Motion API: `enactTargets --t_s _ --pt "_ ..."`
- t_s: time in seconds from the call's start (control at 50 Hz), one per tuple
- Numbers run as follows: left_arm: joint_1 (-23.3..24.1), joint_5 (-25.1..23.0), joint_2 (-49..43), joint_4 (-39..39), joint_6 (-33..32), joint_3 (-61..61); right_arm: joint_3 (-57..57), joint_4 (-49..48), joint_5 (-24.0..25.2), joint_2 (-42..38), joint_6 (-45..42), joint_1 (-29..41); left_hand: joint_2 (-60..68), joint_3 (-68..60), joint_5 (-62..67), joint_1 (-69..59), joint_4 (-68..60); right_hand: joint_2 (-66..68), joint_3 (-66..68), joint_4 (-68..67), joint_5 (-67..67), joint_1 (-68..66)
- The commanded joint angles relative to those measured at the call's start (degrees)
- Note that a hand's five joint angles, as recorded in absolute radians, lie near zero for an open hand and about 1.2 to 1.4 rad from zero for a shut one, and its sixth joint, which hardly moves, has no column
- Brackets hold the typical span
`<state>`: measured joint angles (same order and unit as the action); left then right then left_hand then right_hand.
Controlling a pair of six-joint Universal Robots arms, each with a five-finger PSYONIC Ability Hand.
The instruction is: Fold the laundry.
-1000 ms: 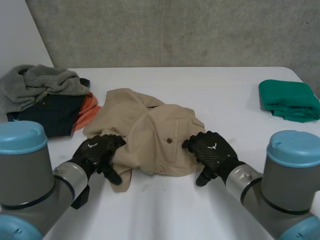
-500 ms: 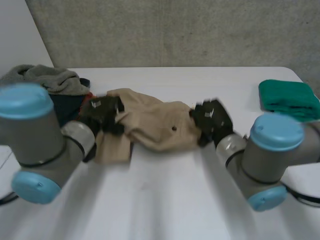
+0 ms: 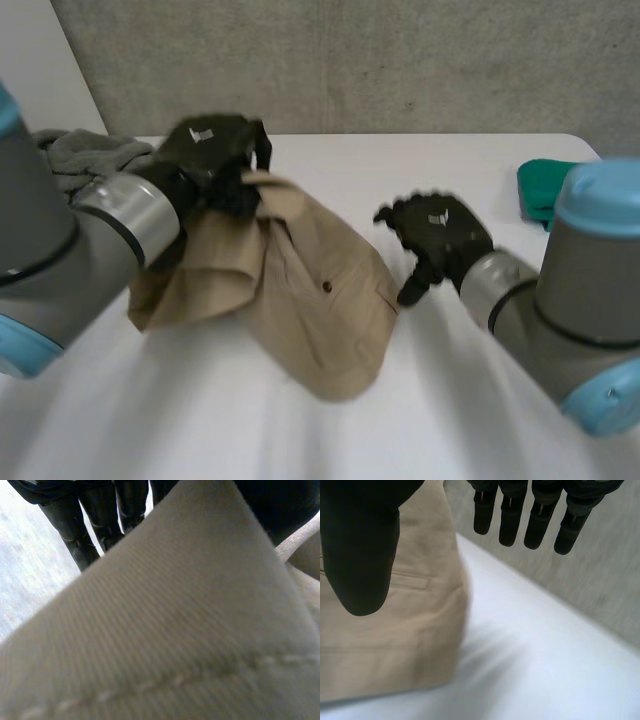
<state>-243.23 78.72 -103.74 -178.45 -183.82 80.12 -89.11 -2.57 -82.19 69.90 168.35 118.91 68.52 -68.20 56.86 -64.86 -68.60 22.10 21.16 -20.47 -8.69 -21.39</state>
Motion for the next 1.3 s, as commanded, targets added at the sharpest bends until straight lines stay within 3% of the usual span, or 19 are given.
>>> enactTargets --t_s 0.02,0.26,0.46,0.5,0.54,0.58,0.62,0.7,0.72,0.8,0.88,1.0,1.08,1.2,1.3 --pt "0.7 0.4 -2.1 -0.2 0.2 0.9 -9.0 -2.7 -3.3 -0.5 12.8 0.1 11.2 -11.5 12.8 -14.8 -11.1 -1.9 -1.0 0.3 -1.5 1.2" --pt "1.7 0.4 -1.7 -0.3 0.5 0.2 -7.7 -2.9 -3.0 -4.5 30.2 8.0 10.7 -11.0 12.3 -14.3 -10.6 -1.6 -0.6 0.0 -1.8 0.9" --pt "3.1 0.4 -1.6 -0.2 0.8 0.7 3.7 -2.9 -5.7 -15.9 33.3 13.2 10.7 -11.0 12.3 -14.3 -10.6 1.8 2.7 -3.4 -5.2 -2.5" --pt "3.1 0.4 -1.6 -0.2 1.1 0.7 6.2 -2.7 -7.5 -18.0 33.5 14.1 10.8 -11.2 12.5 -14.5 -10.7 22.7 23.6 -24.3 -26.1 -23.4" --pt "3.1 0.4 -1.4 -0.1 1.7 0.7 7.2 -3.1 -9.6 -18.3 33.4 14.2 11.0 -11.3 12.7 -14.7 -10.9 57.7 58.7 -59.4 -61.1 -58.4" --pt "3.1 0.4 -1.2 0.0 2.1 0.7 8.0 -3.7 -13.6 -17.8 33.4 13.7 11.0 -11.3 12.7 -14.7 -10.9 57.9 58.8 -59.5 -61.3 -58.6" --pt "3.1 0.3 -0.5 0.6 2.4 0.5 8.1 -4.5 -14.9 -16.6 32.2 13.4 11.2 -11.5 12.8 -14.8 -11.1 57.9 58.8 -59.5 -61.3 -58.6" --pt "2.5 -0.1 2.9 2.7 2.2 0.2 5.4 -7.7 -14.6 -6.7 23.0 11.2 11.2 -11.5 12.8 -14.8 -11.1 57.9 58.8 -59.5 -61.3 -58.6" --pt "2.4 -0.1 3.6 3.3 2.1 0.1 4.8 -7.9 -13.6 -1.8 16.5 8.8 11.2 -11.5 12.8 -14.8 -11.1 57.9 58.8 -59.5 -61.3 -58.6" --pt "1.0 -0.5 6.7 7.1 1.6 -0.9 3.6 -7.7 -8.5 5.4 -0.2 1.0 11.3 -11.7 13.0 -15.0 -11.3 57.9 58.8 -59.5 -61.3 -58.6" --pt "-1.0 -0.9 8.9 13.6 0.5 -2.4 4.6 -3.4 -4.9 9.5 -11.4 -1.8 11.5 -11.8 13.1 -15.1 -11.4 57.9 58.8 -59.5 -61.3 -58.6" --pt "-1.5 -5.2 14.6 25.8 -7.8 -7.2 10.4 6.7 -3.3 19.6 -13.9 -2.4 11.5 -11.8 13.1 -15.1 -11.4 57.9 58.8 -59.5 -61.3 -58.6" --pt "-2.0 -7.1 18.7 25.6 -9.3 -13.3 18.9 9.1 -1.7 22.5 -13.6 -2.8 11.5 -11.8 13.1 -15.1 -11.4 57.9 58.8 -59.5 -61.3 -58.6" --pt "-2.9 -7.1 16.0 22.1 -5.6 -19.6 26.4 9.4 -2.7 20.5 -13.3 -4.4 11.5 -11.8 13.1 -15.1 -11.4 57.9 58.8 -59.5 -61.3 -58.6" --pt "-3.7 -7.0 7.1 18.3 -5.2 -20.2 28.6 9.3 -3.9 10.4 -12.9 -5.1 11.5 -11.8 13.1 -15.1 -11.4 57.9 58.8 -59.5 -61.3 -58.6"
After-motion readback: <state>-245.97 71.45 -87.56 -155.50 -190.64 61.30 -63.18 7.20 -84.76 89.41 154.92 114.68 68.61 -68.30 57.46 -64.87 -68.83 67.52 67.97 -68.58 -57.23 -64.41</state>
